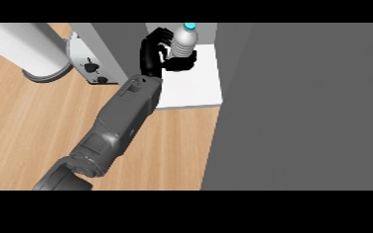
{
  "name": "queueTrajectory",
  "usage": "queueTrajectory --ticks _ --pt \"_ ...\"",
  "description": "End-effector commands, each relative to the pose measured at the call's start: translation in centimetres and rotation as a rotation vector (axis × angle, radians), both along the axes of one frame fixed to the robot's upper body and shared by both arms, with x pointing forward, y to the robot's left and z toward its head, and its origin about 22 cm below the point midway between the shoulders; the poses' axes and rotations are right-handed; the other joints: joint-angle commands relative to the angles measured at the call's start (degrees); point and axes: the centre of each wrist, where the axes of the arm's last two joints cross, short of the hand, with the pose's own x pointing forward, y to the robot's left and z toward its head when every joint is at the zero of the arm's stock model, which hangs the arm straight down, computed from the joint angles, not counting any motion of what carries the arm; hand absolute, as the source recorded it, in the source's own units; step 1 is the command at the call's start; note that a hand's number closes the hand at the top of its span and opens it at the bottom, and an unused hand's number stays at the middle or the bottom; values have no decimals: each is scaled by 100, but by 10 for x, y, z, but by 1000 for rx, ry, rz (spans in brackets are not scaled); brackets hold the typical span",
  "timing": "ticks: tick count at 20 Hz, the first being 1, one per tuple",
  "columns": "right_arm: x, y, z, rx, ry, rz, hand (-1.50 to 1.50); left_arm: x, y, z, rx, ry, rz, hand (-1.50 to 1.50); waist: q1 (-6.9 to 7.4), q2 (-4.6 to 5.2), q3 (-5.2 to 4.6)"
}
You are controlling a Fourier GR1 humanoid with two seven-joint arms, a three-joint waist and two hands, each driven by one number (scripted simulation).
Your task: Pick up the bottled water, place it into the cabinet and close the cabinet
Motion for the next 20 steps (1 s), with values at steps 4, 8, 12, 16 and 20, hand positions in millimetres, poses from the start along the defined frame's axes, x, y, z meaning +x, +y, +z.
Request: queueTrajectory --ticks 4,8,12,16,20 --pt "-7 -6 17 9 -38 15 -150 -3 7 -15 88 1 28 150 -8 30 -3" --pt "-12 -11 17 17 -33 32 -150 1 12 -12 168 29 56 -150 -49 31 5" --pt "-8 -2 4 18 -32 28 -150 0 19 -18 256 45 88 -150 -81 44 3" --pt "-12 -9 8 22 -39 24 -150 -6 19 -29 264 55 107 -150 -102 44 5" --pt "-6 -9 13 11 -46 43 -150 -5 25 -28 253 32 114 -150 -101 92 -4"
